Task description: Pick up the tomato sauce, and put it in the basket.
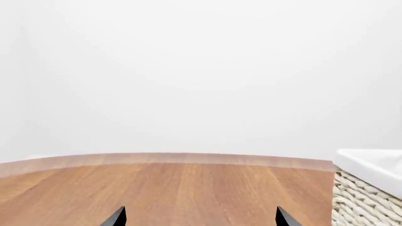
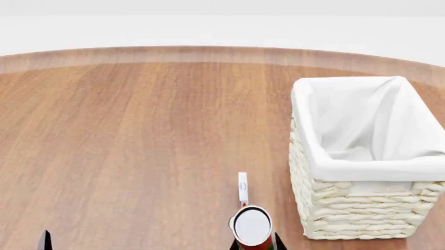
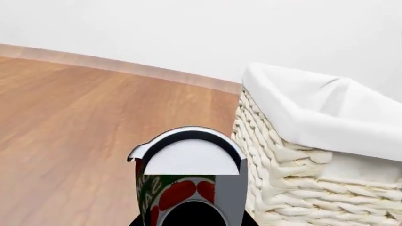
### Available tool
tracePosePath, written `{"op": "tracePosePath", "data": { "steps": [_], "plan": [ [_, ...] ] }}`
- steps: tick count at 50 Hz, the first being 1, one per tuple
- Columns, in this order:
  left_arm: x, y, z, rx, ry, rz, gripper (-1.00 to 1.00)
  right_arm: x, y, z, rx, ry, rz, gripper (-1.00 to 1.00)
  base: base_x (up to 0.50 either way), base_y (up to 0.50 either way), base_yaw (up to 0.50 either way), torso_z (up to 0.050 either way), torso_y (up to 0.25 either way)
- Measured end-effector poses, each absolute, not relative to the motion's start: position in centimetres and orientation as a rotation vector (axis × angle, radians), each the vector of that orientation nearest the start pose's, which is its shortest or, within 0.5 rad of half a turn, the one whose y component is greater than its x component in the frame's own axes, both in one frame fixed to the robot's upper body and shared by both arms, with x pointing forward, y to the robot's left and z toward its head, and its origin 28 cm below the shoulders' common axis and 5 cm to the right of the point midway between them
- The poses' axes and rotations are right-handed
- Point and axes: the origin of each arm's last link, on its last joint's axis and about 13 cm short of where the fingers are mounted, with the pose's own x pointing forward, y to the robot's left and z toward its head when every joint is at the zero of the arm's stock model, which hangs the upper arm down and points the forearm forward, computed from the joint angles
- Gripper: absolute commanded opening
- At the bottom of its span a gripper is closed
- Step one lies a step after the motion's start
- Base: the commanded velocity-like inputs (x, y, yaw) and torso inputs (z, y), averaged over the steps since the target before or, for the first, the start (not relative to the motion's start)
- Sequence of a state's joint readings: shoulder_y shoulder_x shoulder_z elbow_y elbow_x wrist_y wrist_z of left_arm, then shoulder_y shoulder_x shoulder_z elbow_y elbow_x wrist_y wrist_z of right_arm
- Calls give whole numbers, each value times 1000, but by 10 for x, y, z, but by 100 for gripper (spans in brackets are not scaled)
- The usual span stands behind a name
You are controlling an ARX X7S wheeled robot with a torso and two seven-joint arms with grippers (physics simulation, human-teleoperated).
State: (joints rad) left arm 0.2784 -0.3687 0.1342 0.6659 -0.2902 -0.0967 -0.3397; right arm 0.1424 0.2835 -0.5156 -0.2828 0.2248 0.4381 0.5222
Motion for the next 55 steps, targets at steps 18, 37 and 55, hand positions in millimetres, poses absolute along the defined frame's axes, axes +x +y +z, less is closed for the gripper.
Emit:
{"op": "tracePosePath", "data": {
  "steps": [18,37,55],
  "plan": [
    [142,224,96,-40,-211,6,100,235,-58,79,-191,55,15,-100,0,0,0,0,0],
    [142,225,92,-45,-204,9,100,265,-63,120,-192,-2,-11,-100,0,0,0,0,1],
    [142,226,90,-51,-199,14,100,296,-77,154,-185,-17,-73,-100,0,0,0,0,0]
  ]
}}
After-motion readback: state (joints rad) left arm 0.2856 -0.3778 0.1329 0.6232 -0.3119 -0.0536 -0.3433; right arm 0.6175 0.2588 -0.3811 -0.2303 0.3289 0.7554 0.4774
